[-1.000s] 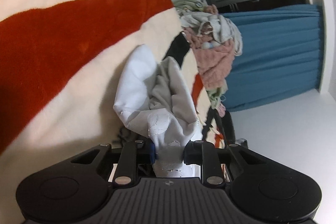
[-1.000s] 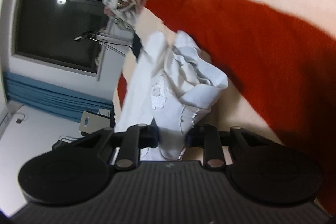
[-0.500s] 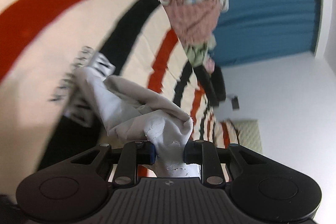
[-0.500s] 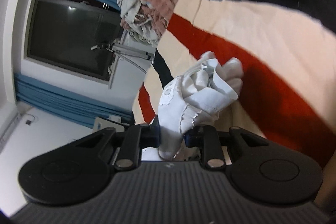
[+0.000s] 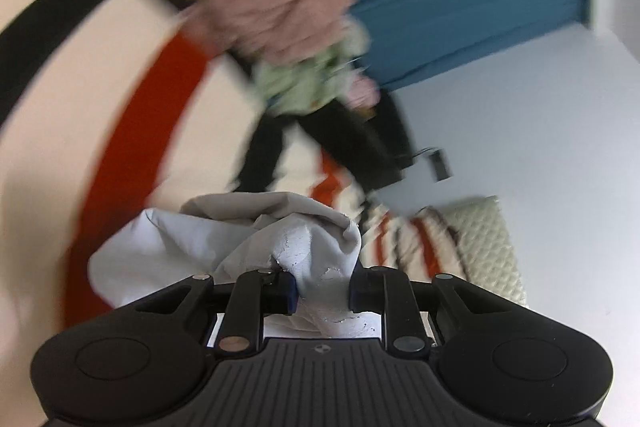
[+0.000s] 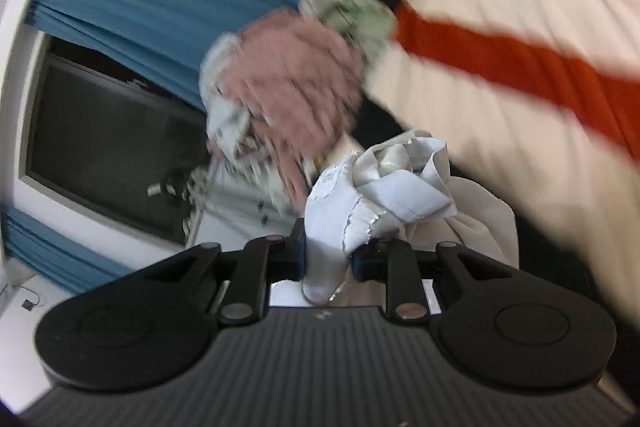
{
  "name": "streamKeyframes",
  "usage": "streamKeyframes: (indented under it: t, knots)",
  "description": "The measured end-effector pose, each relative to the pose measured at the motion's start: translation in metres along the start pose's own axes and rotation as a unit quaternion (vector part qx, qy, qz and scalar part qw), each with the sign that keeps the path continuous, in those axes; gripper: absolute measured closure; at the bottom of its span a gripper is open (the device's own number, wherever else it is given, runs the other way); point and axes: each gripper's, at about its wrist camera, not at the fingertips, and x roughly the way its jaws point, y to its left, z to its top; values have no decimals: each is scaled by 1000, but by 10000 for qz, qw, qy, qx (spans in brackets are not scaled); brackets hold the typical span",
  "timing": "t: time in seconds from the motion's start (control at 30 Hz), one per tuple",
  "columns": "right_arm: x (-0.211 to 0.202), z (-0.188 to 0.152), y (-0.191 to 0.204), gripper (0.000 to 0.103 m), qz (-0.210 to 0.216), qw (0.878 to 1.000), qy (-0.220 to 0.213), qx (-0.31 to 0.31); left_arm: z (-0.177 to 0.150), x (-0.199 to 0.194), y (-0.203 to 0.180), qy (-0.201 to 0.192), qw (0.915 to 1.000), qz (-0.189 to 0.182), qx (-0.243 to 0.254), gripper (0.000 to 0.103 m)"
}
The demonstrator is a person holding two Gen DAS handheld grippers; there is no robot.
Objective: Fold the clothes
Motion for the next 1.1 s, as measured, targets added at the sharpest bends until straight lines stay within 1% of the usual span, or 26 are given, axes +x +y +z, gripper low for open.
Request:
streamKeyframes:
  t: [0.03, 0.1, 0.2, 0.23, 0.27, 0.33, 0.43, 0.47, 0.5, 0.53, 0.57, 0.6, 0.63, 0.73, 0.8, 0.9, 0.97, 1.0, 1.03, 1.07, 1.1]
  knots:
    - [10, 17, 7, 79, 146, 9995, -165, -229, 9, 16, -11, -139, 9995, -79, 288, 80]
    - [24, 42, 16, 79, 433, 9942, -520, -833, 18, 42, -27, -331, 9955, -62, 890, 80]
    - [47, 51, 4, 79, 348, 9863, -734, -1433, 12, 80, -24, -470, 9884, 168, 1435, 80]
    - [56, 51, -6, 79, 280, 9856, -726, -1503, 6, 91, -14, -435, 9873, 256, 1508, 80]
    - [64, 45, -23, 79, 157, 9873, -631, -1451, -2, 103, 1, -364, 9869, 347, 1536, 80]
    - [78, 29, -60, 79, -153, 9905, -382, -1313, -27, 120, 36, -54, 9855, 657, 1561, 81]
    - [94, -4, -116, 79, -765, 9932, 171, -856, -65, 128, 93, 464, 9821, 1104, 1451, 81]
    - [95, -15, -133, 79, -960, 9925, 365, -670, -73, 126, 104, 534, 9810, 1153, 1468, 81]
    - [92, -25, -144, 79, -1054, 9920, 455, -519, -79, 123, 111, 583, 9797, 1180, 1510, 80]
    - [88, -34, -153, 76, -1092, 9921, 493, -379, -82, 119, 111, 627, 9783, 1237, 1539, 76]
    - [83, -39, -156, 73, -1148, 9916, 537, -271, -83, 114, 109, 670, 9767, 1309, 1561, 75]
    - [77, -42, -155, 73, -1221, 9906, 587, -192, -82, 109, 103, 681, 9750, 1357, 1623, 77]
    - [69, -44, -148, 73, -1267, 9898, 603, -228, -80, 104, 97, 677, 9731, 1394, 1703, 78]
    - [39, -46, -109, 73, -1324, 9874, 550, -673, -73, 79, 66, 581, 9649, 1462, 2101, 78]
    - [18, -48, -84, 73, -1360, 9846, 515, -970, -72, 49, 36, 419, 9601, 1402, 2381, 77]
    - [-12, -50, -45, 73, -1412, 9788, 460, -1413, -79, -11, -4, 173, 9530, 1275, 2744, 71]
    - [-33, -53, -20, 72, -1420, 9741, 404, -1713, -87, -49, -31, -3, 9480, 1195, 2951, 64]
    - [-44, -57, -9, 71, -1386, 9719, 348, -1873, -93, -71, -45, -97, 9452, 1146, 3056, 56]
    - [-55, -61, 2, 57, -1351, 9693, 292, -2032, -98, -90, -56, -181, 9425, 1120, 3142, 49]
    - [-66, -65, 14, 32, -1315, 9665, 235, -2190, -104, -107, -65, -253, 9399, 1099, 3224, 44]
    - [-77, -69, 25, 22, -1280, 9634, 179, -2348, -111, -124, -74, -322, 9371, 1076, 3306, 35]
